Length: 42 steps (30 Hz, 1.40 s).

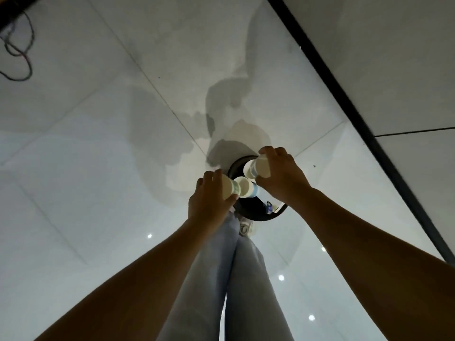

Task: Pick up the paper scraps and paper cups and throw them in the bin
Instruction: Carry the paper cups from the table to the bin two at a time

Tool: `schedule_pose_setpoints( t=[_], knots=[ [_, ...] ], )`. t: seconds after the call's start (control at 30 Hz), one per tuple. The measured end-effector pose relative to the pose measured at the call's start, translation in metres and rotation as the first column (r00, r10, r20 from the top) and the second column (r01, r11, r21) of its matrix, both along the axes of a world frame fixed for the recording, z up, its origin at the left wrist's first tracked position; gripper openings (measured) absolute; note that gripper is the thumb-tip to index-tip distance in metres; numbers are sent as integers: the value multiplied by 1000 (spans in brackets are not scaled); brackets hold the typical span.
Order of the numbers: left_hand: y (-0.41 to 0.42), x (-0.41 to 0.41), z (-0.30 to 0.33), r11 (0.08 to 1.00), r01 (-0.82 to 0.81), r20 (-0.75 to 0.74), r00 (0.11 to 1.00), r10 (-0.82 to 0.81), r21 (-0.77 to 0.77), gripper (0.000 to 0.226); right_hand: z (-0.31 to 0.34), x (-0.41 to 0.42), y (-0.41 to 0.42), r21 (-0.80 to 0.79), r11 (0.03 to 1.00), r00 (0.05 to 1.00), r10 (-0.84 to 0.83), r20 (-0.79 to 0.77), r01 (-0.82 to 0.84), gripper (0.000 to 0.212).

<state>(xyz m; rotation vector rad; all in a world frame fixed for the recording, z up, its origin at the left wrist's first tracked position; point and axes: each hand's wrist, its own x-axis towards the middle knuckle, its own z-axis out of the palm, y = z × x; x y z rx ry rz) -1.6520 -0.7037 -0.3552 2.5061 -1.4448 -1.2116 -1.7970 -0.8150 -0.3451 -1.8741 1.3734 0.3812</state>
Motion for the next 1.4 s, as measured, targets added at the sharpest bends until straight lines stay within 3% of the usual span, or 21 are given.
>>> schedule_pose_setpoints(
  t=[0.43, 0.8, 0.93, 1.07, 1.23, 1.4],
  knots=[
    [-10, -29, -113, 999, 35, -12, 999, -35, 39, 64, -121, 16, -45, 199, 912, 926, 375, -44, -359, 66],
    [0, -51, -165, 992, 67, -73, 996, -60, 103, 83, -174, 13, -28, 242, 750, 745, 654, -132, -615, 75],
    [-5, -52, -165, 989, 111, -55, 993, -106, 95, 89, -165, 4, -23, 215, 786, 785, 610, -112, -580, 89],
    [-10, -40, -132, 989, 138, -30, 990, -137, 57, 80, -127, -4, -16, 87, 845, 837, 535, -112, -528, 86],
    [-19, -22, -46, 961, 278, 43, 960, -278, 14, 67, -37, -16, -8, 16, 945, 939, 325, -112, -325, 72],
    [-39, -15, 68, 872, 485, 123, 871, -475, -62, 61, 84, -27, 4, -14, 997, 990, 69, -122, -71, 60]
  ],
)
